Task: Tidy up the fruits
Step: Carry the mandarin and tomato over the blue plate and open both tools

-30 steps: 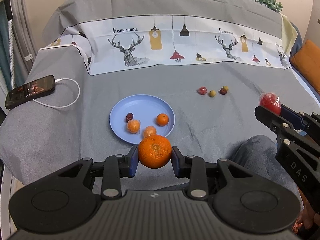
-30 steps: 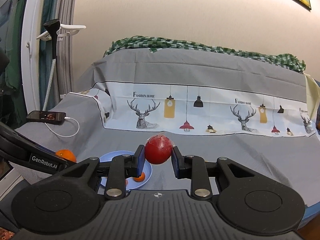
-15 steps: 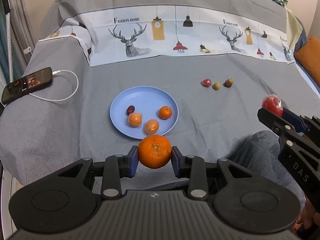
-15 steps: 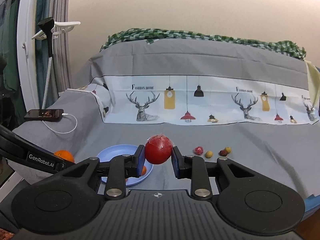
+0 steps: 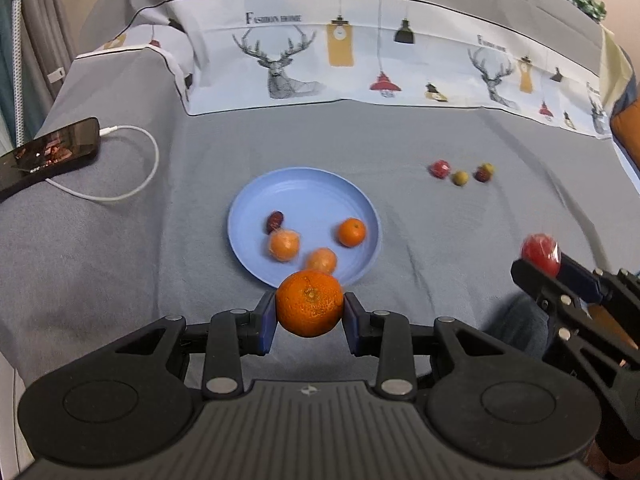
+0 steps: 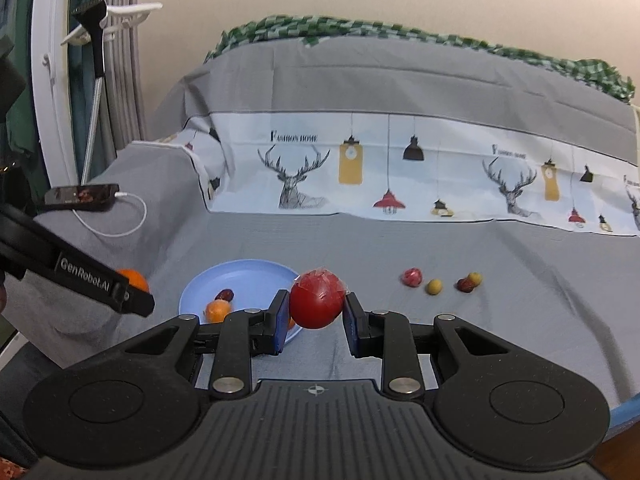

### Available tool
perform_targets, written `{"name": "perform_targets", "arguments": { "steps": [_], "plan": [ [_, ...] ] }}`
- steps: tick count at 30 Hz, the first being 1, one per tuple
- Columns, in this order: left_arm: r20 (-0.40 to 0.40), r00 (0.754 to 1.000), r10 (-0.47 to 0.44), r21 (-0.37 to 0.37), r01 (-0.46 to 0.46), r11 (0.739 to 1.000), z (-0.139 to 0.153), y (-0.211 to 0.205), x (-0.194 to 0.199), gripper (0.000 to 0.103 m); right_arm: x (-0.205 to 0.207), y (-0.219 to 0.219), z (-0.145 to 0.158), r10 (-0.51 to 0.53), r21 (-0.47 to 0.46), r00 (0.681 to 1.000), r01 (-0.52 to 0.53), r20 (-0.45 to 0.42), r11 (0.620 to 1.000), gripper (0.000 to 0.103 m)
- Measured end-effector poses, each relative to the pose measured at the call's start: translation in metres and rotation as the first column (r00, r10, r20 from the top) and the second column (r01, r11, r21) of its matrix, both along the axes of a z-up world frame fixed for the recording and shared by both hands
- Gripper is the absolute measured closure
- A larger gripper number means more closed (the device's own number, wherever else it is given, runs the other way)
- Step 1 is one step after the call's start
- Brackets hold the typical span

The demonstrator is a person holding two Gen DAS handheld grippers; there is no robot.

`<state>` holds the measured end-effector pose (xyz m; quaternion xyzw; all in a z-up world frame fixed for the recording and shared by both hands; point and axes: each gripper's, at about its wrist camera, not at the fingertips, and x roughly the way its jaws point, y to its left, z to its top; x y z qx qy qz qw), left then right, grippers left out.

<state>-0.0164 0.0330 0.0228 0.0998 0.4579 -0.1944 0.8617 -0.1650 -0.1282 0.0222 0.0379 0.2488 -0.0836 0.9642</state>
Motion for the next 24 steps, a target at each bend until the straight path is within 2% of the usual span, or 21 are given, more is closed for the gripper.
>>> {"name": "perform_targets", "arguments": {
  "steps": [8,12,17,21,22,24],
  "plan": [
    [0.012,0.999,0.050,0.035,-0.051,0.998,-0.026,0.000,0.054,0.065,0.059,0.006,-0.028,0.062,-0.003,0.994,-0.063,-0.087,0.998,0.074],
    [0.035,0.998,0.043,0.041,-0.044,0.998,-0.047,-0.009,0.084,0.065,0.096,0.012,-0.049,0.107,-0.008,0.985,-0.109,-0.134,0.994,0.074],
    [0.008,1.000,0.029,0.039,-0.030,0.999,-0.076,-0.021,0.122,0.065,0.141,0.016,-0.079,0.144,-0.016,0.969,-0.150,-0.203,0.989,0.074],
    [0.018,0.999,0.026,0.054,-0.027,0.998,-0.098,-0.029,0.147,0.064,0.169,0.019,-0.097,0.159,-0.014,0.957,-0.167,-0.244,0.986,0.074],
    [0.016,1.000,0.022,0.060,-0.023,0.998,-0.101,-0.031,0.152,0.063,0.176,0.019,-0.101,0.161,-0.008,0.954,-0.169,-0.252,0.986,0.073],
    [0.008,1.000,0.007,0.062,-0.007,0.998,-0.106,-0.032,0.162,0.038,0.187,0.019,-0.105,0.158,0.002,0.953,-0.163,-0.259,0.987,0.071]
  ]
}}
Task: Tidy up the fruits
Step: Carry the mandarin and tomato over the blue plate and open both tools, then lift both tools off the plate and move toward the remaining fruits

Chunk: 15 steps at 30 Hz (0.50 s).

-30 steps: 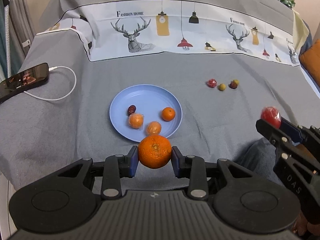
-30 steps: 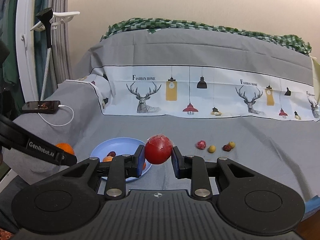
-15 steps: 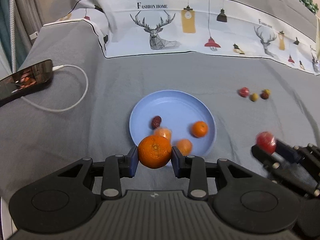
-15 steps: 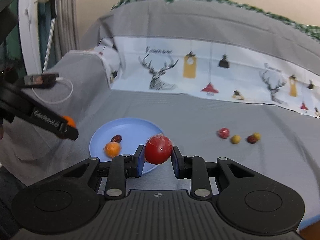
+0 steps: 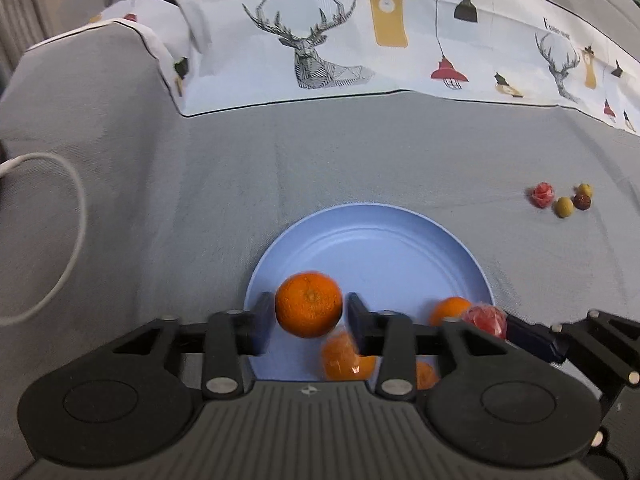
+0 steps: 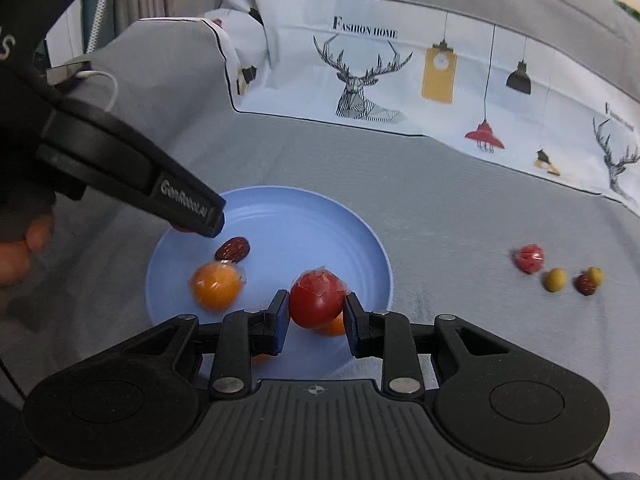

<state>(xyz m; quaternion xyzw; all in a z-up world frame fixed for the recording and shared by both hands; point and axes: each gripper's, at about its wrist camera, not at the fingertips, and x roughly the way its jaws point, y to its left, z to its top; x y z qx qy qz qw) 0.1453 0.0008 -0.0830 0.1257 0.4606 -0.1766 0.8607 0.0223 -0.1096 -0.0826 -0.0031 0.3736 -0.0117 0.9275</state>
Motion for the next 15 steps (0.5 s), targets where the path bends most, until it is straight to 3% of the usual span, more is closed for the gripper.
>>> {"name": "perform_targets", "arguments": {
  "steps": [1,2,4,7,12,15],
  "plan": [
    [0.003,1.000,0.000,0.001,0.000,1.000,0.001,0.001,0.003,0.012,0.005,0.000,-0.001,-0.006,0.002,1.000,0.006,-0.001,1.000,0.061],
    [0.022,1.000,0.009,-0.003,-0.009,1.000,0.005,0.004,0.003,0.000,0.009,0.000,-0.001,-0.003,0.002,1.000,0.003,-0.005,1.000,0.054],
    [0.071,0.997,0.009,-0.028,-0.007,1.000,0.016,0.011,-0.001,0.000,0.009,0.000,0.004,0.005,0.001,1.000,-0.005,0.001,1.000,0.031],
    [0.040,0.999,0.029,-0.010,-0.029,1.000,0.023,0.023,-0.015,0.000,-0.007,-0.002,0.010,0.006,0.011,1.000,-0.006,-0.010,1.000,0.016],
    [-0.018,0.995,0.101,0.018,-0.101,0.995,0.029,0.052,-0.062,0.000,-0.057,-0.001,0.020,-0.007,0.076,0.998,0.013,-0.067,0.997,0.010],
    [-0.074,0.987,0.141,0.037,-0.139,0.990,0.031,0.067,-0.098,0.000,-0.087,0.003,0.036,-0.019,0.085,1.000,0.020,-0.014,0.996,0.006]
  ]
}}
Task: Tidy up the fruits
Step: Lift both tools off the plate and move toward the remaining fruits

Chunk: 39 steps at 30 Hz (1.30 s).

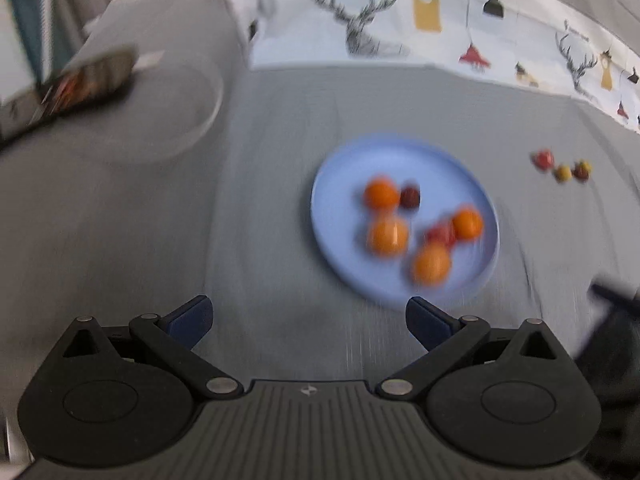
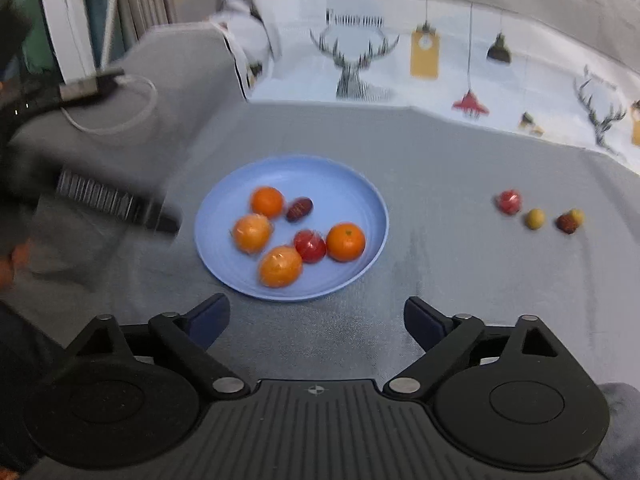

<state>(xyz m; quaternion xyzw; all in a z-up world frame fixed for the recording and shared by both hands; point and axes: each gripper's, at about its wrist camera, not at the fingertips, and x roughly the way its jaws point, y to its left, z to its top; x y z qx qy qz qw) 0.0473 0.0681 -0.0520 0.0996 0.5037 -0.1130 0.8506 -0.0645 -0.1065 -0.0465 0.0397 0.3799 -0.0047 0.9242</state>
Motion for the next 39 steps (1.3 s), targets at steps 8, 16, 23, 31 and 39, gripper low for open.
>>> {"name": "perform_targets", "arguments": {
  "steps": [8,16,23,31,39],
  "plan": [
    [0.094,0.994,-0.058,0.000,0.059,0.998,0.027,0.009,-0.064,0.000,-0.041,-0.001,0.041,-0.053,-0.041,0.987,0.060,0.154,0.997,0.003],
    [0.173,0.980,-0.096,-0.009,0.099,0.995,0.045,-0.001,-0.093,0.000,-0.086,0.011,0.058,-0.040,-0.109,0.966,0.070,0.254,0.992,0.001],
    [0.226,0.967,-0.119,0.001,0.122,0.993,0.058,-0.010,-0.107,0.000,-0.105,0.010,0.073,-0.054,-0.142,0.944,0.106,0.327,0.984,0.001],
    [0.245,0.962,-0.121,0.016,0.121,0.993,0.063,-0.010,-0.117,0.000,-0.116,0.011,0.076,-0.065,-0.133,0.934,0.119,0.350,0.984,0.001],
    [0.244,0.959,-0.146,0.043,0.140,0.989,0.063,-0.018,-0.120,0.000,-0.120,0.005,0.075,-0.087,-0.108,0.929,0.134,0.359,0.985,0.001]
  ]
}}
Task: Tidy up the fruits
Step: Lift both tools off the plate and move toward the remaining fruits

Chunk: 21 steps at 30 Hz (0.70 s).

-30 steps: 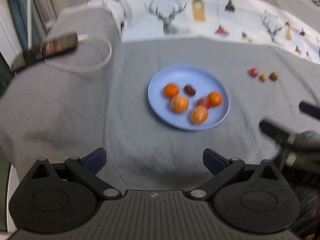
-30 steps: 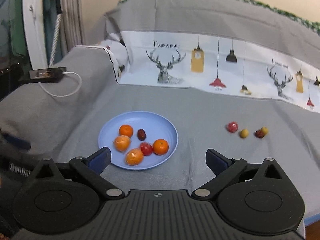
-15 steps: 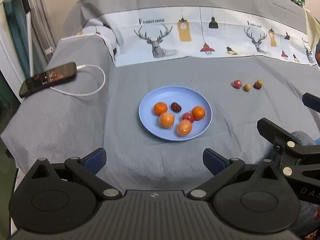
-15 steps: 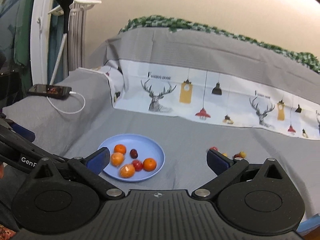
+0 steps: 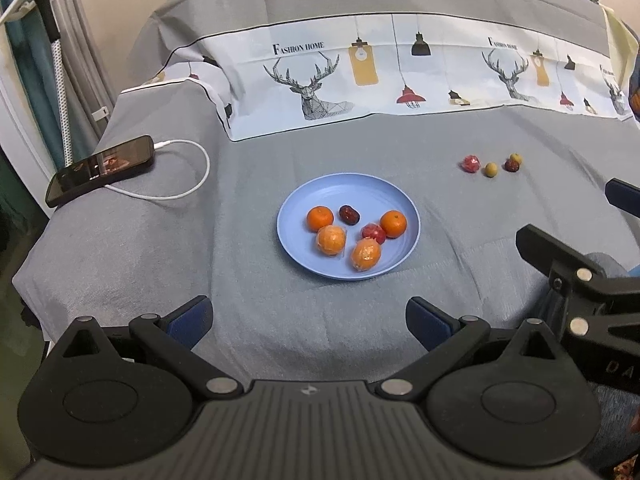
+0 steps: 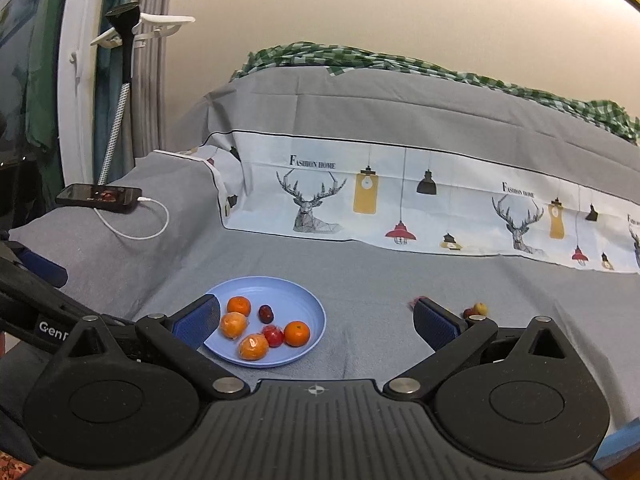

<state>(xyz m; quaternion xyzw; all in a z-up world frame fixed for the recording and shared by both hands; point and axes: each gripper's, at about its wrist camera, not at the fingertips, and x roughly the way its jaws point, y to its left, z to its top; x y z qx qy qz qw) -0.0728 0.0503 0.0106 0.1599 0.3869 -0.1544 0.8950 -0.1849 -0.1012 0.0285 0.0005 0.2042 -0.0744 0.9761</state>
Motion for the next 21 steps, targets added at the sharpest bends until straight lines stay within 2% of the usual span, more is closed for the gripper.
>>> {"name": "perform_targets", "arguments": {
  "steps": [13,21],
  "plan": [
    [-0.035,0.999,-0.042,0.047,0.044,0.998,-0.009,-0.034,0.015,0.000,-0.001,-0.034,-0.011,-0.110,0.103,0.994,0.111,-0.015,0.988,0.001],
    [-0.106,0.994,-0.029,-0.007,0.028,1.000,-0.011,-0.068,0.042,0.000,-0.001,-0.064,-0.018,-0.210,0.138,0.977,0.212,-0.027,0.968,0.001]
  ]
}}
